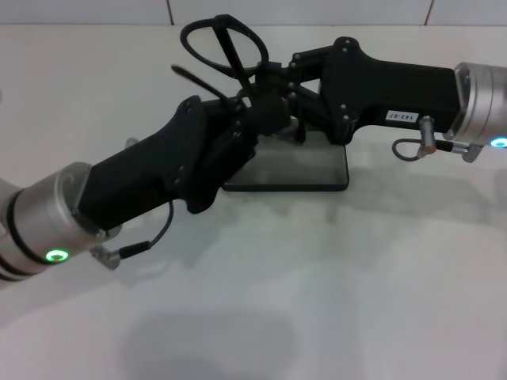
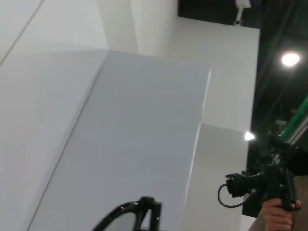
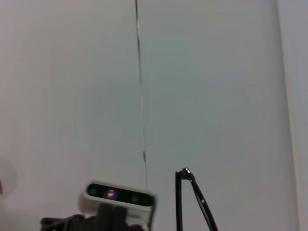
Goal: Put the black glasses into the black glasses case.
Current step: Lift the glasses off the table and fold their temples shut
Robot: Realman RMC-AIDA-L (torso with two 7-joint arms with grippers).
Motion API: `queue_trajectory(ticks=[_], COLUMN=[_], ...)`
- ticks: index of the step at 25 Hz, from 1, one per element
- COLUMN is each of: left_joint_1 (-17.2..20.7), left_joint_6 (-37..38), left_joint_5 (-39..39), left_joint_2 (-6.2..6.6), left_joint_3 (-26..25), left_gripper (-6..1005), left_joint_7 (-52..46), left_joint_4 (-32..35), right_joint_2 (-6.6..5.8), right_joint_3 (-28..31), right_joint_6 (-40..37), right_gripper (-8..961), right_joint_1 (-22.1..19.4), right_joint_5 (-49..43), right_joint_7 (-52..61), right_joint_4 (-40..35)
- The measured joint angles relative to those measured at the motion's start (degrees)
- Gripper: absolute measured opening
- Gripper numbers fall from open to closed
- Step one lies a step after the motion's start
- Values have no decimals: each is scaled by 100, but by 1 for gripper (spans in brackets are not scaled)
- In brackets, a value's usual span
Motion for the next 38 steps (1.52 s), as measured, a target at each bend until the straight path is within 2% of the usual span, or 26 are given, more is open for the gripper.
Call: queue_trajectory(ticks=[2, 5, 7, 10, 13, 16, 20, 27, 31, 34, 36, 38], left_joint_1=[169, 513, 690, 1043, 1318, 1448, 1407, 880, 715, 614, 566, 549], left_joint_6=[35, 180, 291, 350, 352, 353, 347, 337, 287, 234, 213, 207], left_joint_5=[43, 184, 225, 157, -43, -233, -235, 678, 840, 857, 838, 753], left_joint_2=[26, 120, 223, 399, 494, 555, 580, 519, 478, 468, 434, 385], left_joint_3=[5, -4, -5, -28, -43, -46, -37, -1, -186, -380, -402, -405], left_gripper=[20, 20, 20, 20, 20, 20, 20, 21, 21, 21, 21, 21], left_joint_7=[1, 74, 152, 186, 187, 201, 185, 170, 210, 217, 226, 236], left_joint_4=[5, 94, 149, 346, 531, 589, 565, 518, 277, 70, 32, 32], right_joint_2=[-7, 3, 19, 12, 17, 33, 35, 43, 35, 34, 21, -5], right_joint_3=[-14, -63, -187, -699, -1181, -1608, -2057, -2110, -1841, -1345, -901, -392], right_joint_6=[66, 449, 870, 1726, 2481, 2994, 3572, 4076, 3876, 2997, 2117, 1167], right_gripper=[68, 67, 67, 67, 68, 68, 67, 65, 64, 64, 64, 64], right_joint_1=[-96, -493, -844, -1337, -1620, -1667, -1614, -1603, -1650, -1589, -1350, -910], right_joint_5=[-22, -442, -906, -1851, -3059, -3908, -4255, -3534, -2158, -779, 62, 599], right_joint_7=[27, 373, 755, 1477, 2288, 2819, 2962, 2582, 1655, 959, 725, 690], right_joint_4=[-149, -982, -1781, -3165, -4258, -4686, -4764, -4873, -4800, -4286, -3534, -2494])
